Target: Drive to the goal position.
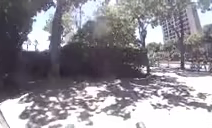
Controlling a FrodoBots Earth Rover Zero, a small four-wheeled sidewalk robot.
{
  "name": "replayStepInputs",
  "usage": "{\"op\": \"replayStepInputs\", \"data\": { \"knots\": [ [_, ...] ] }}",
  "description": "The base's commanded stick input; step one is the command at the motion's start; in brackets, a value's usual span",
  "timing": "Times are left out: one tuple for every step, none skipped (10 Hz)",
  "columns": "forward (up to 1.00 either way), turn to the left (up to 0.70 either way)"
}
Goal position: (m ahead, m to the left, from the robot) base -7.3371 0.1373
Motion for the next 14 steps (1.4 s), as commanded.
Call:
{"op": "replayStepInputs", "data": {
  "knots": [
    [0.45,-0.27],
    [0.45,-0.27],
    [0.45,-0.27],
    [0.45,-0.27],
    [0.45,-0.27],
    [0.24,-0.35],
    [0.00,-0.45],
    [0.00,-0.45],
    [0.00,-0.45],
    [0.00,-0.45],
    [0.00,-0.45],
    [0.00,-0.45],
    [0.00,-0.45],
    [0.00,-0.45]
  ]
}}
